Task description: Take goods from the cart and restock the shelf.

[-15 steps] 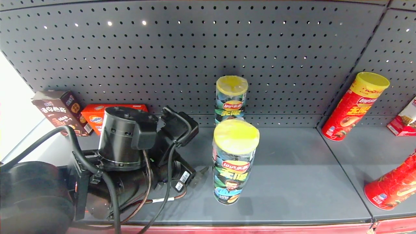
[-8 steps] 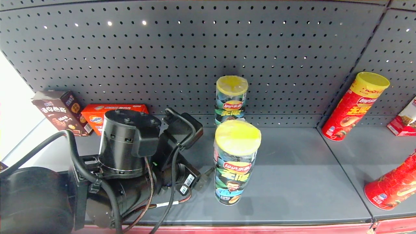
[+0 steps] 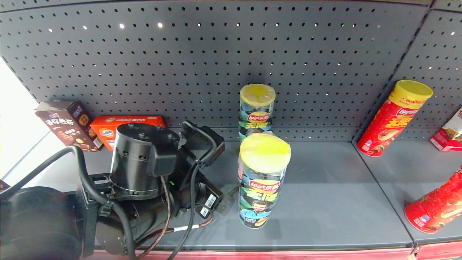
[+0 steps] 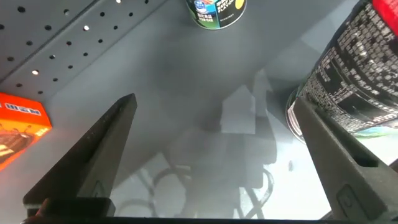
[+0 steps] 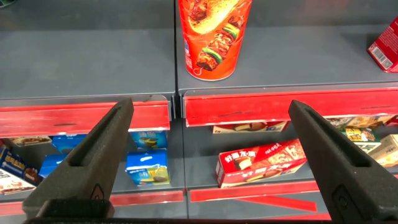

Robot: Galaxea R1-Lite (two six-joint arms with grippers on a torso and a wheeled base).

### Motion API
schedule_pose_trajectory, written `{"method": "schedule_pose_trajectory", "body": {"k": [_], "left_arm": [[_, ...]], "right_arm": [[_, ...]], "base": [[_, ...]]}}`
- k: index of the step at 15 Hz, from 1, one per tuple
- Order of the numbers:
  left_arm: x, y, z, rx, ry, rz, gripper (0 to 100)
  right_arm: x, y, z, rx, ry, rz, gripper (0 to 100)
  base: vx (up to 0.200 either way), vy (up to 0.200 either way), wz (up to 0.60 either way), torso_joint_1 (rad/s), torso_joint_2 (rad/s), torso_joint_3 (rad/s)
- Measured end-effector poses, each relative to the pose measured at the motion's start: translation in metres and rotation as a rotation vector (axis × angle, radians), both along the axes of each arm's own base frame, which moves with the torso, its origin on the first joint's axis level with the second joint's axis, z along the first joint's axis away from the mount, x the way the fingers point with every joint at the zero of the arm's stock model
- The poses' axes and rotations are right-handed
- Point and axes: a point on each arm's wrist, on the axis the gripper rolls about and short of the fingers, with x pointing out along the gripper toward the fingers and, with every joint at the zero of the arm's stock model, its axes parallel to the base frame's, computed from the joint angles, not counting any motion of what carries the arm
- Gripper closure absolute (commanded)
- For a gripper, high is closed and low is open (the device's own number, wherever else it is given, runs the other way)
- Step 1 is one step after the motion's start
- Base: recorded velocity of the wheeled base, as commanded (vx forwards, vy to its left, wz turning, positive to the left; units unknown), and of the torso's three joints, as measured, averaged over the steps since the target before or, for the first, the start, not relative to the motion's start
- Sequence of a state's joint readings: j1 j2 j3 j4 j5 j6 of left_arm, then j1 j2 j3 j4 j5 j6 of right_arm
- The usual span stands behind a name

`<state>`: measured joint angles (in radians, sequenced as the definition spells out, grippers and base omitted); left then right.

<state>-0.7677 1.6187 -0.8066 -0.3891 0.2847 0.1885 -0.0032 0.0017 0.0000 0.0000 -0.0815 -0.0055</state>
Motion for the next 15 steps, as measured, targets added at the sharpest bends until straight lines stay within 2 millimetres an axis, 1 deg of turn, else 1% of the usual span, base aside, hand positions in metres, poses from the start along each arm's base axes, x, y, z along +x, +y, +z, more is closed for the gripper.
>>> {"method": "schedule_pose_trajectory", "body": {"k": [2, 4, 5, 7, 8, 10, 11, 12, 13, 15], "left_arm": [[0.001, 0.004, 0.002, -0.015, 0.008, 0.02, 0], [-0.005, 0.021, 0.012, -0.017, 0.019, 0.05, 0], [-0.013, 0.034, 0.02, -0.011, 0.03, 0.065, 0], [-0.036, 0.063, 0.039, -0.019, 0.03, 0.092, 0], [-0.052, 0.081, 0.048, -0.039, 0.013, 0.108, 0], [-0.085, 0.115, 0.057, -0.091, -0.038, 0.139, 0], [-0.104, 0.133, 0.056, -0.118, -0.068, 0.166, 0], [-0.124, 0.15, 0.05, -0.141, -0.099, 0.198, 0], [-0.14, 0.162, 0.042, -0.157, -0.124, 0.229, 0], [-0.174, 0.183, 0.015, -0.186, -0.181, 0.318, 0]], "right_arm": [[0.0, 0.0, 0.0, 0.001, 0.0, 0.0, 0], [0.0, 0.0, 0.0, 0.0, 0.0, 0.0, 0], [0.0, 0.0, 0.0, 0.0, 0.0, 0.0, 0], [0.0, 0.0, 0.0, 0.0, 0.0, 0.0, 0], [0.0, 0.0, 0.0, 0.001, 0.0, 0.0, 0], [0.0, 0.0, 0.0, 0.0, 0.0, 0.0, 0], [0.0, 0.0, 0.0, 0.0, 0.0, 0.0, 0], [0.0, 0.0, 0.0, 0.0, 0.0, 0.0, 0], [0.0, 0.0, 0.0, 0.0, 0.0, 0.0, 0], [0.0, 0.0, 0.0, 0.0, 0.0, 0.0, 0]], "base": [[0.0, 0.0, 0.0, 0.0, 0.0, 0.0], [0.0, 0.0, 0.0, 0.0, 0.0, 0.0], [0.0, 0.0, 0.0, 0.0, 0.0, 0.0], [0.0, 0.0, 0.0, 0.0, 0.0, 0.0], [0.0, 0.0, 0.0, 0.0, 0.0, 0.0], [0.0, 0.0, 0.0, 0.0, 0.0, 0.0], [0.0, 0.0, 0.0, 0.0, 0.0, 0.0], [0.0, 0.0, 0.0, 0.0, 0.0, 0.0], [0.0, 0.0, 0.0, 0.0, 0.0, 0.0], [0.0, 0.0, 0.0, 0.0, 0.0, 0.0]]}}
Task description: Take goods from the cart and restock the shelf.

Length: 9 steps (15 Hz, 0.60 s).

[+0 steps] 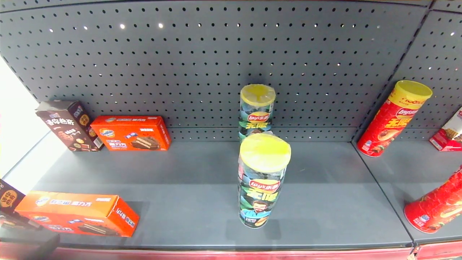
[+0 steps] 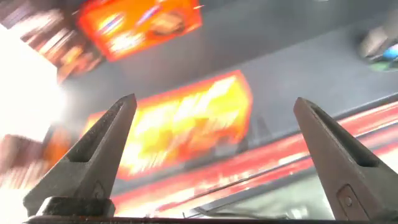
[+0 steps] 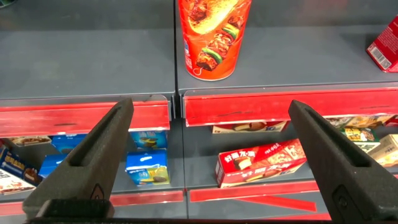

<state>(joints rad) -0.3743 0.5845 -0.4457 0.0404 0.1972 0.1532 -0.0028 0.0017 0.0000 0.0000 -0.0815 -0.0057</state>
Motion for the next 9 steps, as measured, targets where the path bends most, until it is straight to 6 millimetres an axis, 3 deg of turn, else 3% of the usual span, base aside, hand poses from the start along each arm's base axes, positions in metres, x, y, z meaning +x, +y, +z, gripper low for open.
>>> {"method": "schedule_pose_trajectory", "body": {"k": [3, 6, 9], "left_arm": [[-0.037, 0.014, -0.055, -0.059, -0.068, 0.171, 0], [-0.046, 0.015, -0.101, -0.164, -0.118, 0.319, 0], [-0.048, 0.013, -0.114, -0.25, -0.109, 0.259, 0]], "right_arm": [[0.0, 0.0, 0.0, 0.0, 0.0, 0.0, 0], [0.0, 0.0, 0.0, 0.001, 0.0, -0.001, 0], [0.0, 0.0, 0.0, 0.001, 0.0, 0.0, 0]], "base": [[0.0, 0.0, 0.0, 0.0, 0.0, 0.0], [0.0, 0.0, 0.0, 0.0, 0.0, 0.0], [0.0, 0.0, 0.0, 0.0, 0.0, 0.0]]}}
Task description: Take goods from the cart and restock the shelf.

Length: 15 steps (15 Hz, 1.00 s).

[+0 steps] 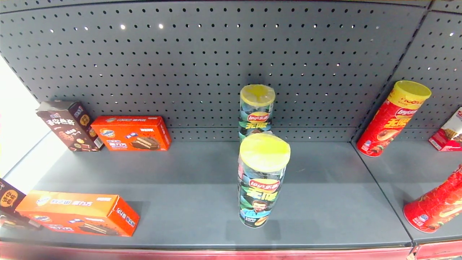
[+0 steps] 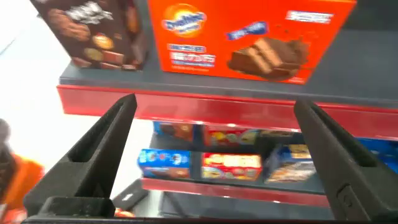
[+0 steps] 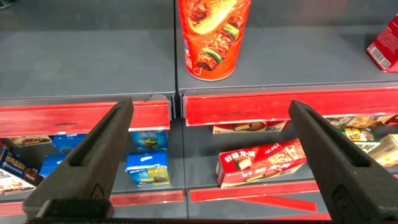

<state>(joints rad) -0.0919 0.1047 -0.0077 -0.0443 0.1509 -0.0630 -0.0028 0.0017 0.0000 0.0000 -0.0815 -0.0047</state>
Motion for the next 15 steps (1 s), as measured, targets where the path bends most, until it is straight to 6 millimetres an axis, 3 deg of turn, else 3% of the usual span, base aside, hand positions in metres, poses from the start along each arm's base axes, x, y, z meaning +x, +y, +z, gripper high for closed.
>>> {"method": "schedule_pose_trajectory", "body": {"k": [5, 15], "left_arm": [[-0.0023, -0.0032, -0.0028, 0.042, -0.011, 0.08, 0], [-0.0082, -0.0043, -0.0053, 0.042, -0.084, -0.04, 0]], "right_arm": [[0.0, 0.0, 0.0, 0.0, 0.0, 0.0, 0], [0.0, 0.0, 0.0, 0.0, 0.0, 0.0, 0]], "base": [[0.0, 0.0, 0.0, 0.0, 0.0, 0.0], [0.0, 0.0, 0.0, 0.0, 0.0, 0.0]]}}
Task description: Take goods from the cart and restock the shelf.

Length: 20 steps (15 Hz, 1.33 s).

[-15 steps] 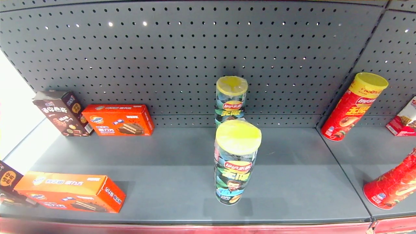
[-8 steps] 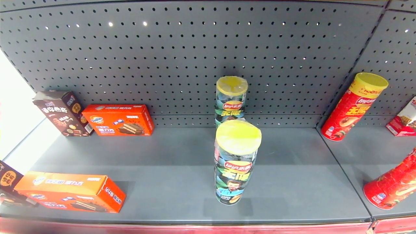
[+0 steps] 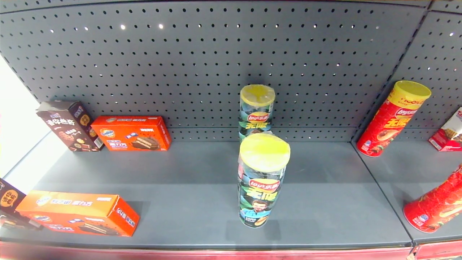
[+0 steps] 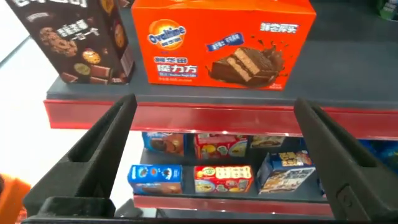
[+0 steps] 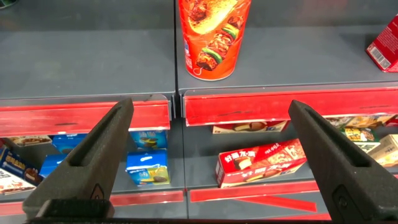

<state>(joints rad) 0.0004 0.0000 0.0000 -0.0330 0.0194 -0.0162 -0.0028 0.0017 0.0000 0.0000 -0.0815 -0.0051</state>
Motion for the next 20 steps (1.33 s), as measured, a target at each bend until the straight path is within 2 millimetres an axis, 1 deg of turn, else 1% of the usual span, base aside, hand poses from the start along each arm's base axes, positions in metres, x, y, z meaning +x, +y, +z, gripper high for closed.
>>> {"method": "schedule_pose_trajectory", "body": {"k": [2, 4, 5, 6, 8, 12, 20], "left_arm": [[0.0, -0.0004, -0.0002, 0.016, 0.002, -0.02, 0], [0.0, -0.0015, -0.0037, 0.072, 0.035, -0.07, 0], [0.0, -0.0016, -0.0039, 0.113, 0.036, -0.072, 0], [0.0, -0.0009, -0.0038, 0.127, 0.038, -0.038, 0], [-0.0002, -0.0002, -0.0034, 0.116, 0.037, -0.006, 0], [-0.0001, -0.001, -0.0034, 0.052, 0.034, -0.047, 0], [-0.0002, -0.001, -0.0033, 0.049, 0.033, -0.045, 0]], "right_arm": [[0.0, 0.0, 0.0, 0.0, 0.0, 0.0, 0], [0.0, 0.0, 0.0, 0.0, 0.0, -0.001, 0], [0.0, 0.0, 0.0, 0.0, 0.0, -0.001, 0], [0.0, 0.0, 0.0, 0.0, 0.0, -0.001, 0], [0.0, 0.0, 0.0, 0.001, 0.0, 0.0, 0], [0.0, 0.0001, 0.0, -0.001, 0.0, 0.003, 0], [0.0, 0.0003, 0.0, -0.002, 0.0, 0.011, 0]], "base": [[0.0, 0.0, 0.0, 0.0, 0.0, 0.0], [0.0, 0.0, 0.0, 0.0, 0.0, 0.0], [0.0, 0.0, 0.0, 0.0, 0.0, 0.0], [0.0, 0.0, 0.0, 0.0, 0.0, 0.0], [0.0, 0.0, 0.0, 0.0, 0.0, 0.0], [0.0, 0.0, 0.0, 0.0, 0.0, 0.0], [0.0, 0.0, 0.0, 0.0, 0.0, 0.0]]}}
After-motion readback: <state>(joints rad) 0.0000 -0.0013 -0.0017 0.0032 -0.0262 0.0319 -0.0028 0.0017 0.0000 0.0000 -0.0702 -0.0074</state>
